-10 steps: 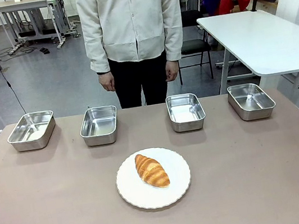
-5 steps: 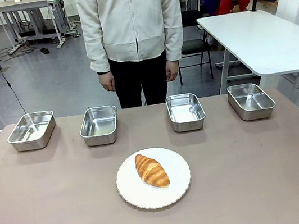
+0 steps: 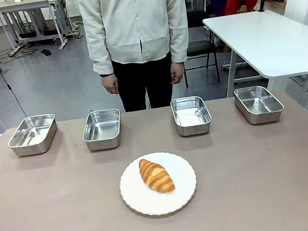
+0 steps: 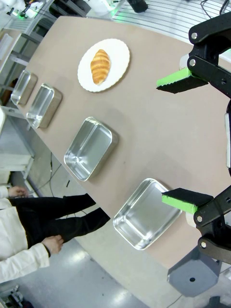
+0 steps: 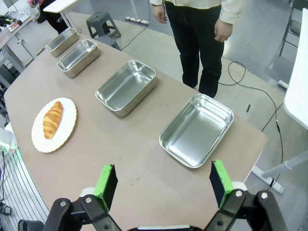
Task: Place the bread in the container.
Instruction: Place the Butter Roll into the Airtight Container indicated by the human.
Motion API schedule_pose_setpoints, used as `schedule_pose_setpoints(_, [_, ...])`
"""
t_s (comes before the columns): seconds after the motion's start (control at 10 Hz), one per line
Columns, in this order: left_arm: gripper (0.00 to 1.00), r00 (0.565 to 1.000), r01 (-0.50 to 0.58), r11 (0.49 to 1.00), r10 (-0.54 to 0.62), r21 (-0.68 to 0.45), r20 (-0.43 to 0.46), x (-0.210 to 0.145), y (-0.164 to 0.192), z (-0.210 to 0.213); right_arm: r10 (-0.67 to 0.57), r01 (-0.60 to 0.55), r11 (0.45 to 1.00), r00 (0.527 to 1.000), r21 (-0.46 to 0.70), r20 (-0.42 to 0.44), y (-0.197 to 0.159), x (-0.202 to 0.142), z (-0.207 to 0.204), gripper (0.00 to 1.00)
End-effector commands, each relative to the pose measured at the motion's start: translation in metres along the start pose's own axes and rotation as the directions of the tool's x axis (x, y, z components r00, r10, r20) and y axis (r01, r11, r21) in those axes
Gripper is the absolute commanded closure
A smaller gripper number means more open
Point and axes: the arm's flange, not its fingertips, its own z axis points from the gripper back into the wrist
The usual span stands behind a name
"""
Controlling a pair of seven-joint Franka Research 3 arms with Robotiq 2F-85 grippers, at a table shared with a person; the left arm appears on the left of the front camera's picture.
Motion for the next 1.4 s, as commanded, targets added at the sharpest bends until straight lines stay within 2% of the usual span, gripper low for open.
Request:
schedule_pose_setpoints(0.0, [0.0, 1.0, 0.008, 1.0, -0.008, -0.005, 0.015, 0.0007, -0.0008, 0.0, 0.011, -0.011, 1.0, 1.0, 0.005, 0.022, -0.0009, 0.0021, -0.0012, 0.0])
schedule_pose_setpoints(1.3, [0.0, 1.0, 0.008, 1.0, -0.008, -0.005, 0.015, 0.0007, -0.0008, 0.0, 0.011, -0.011, 1.0, 1.0, 0.005, 0.022, -0.0009, 0.0021, -0.0012, 0.0])
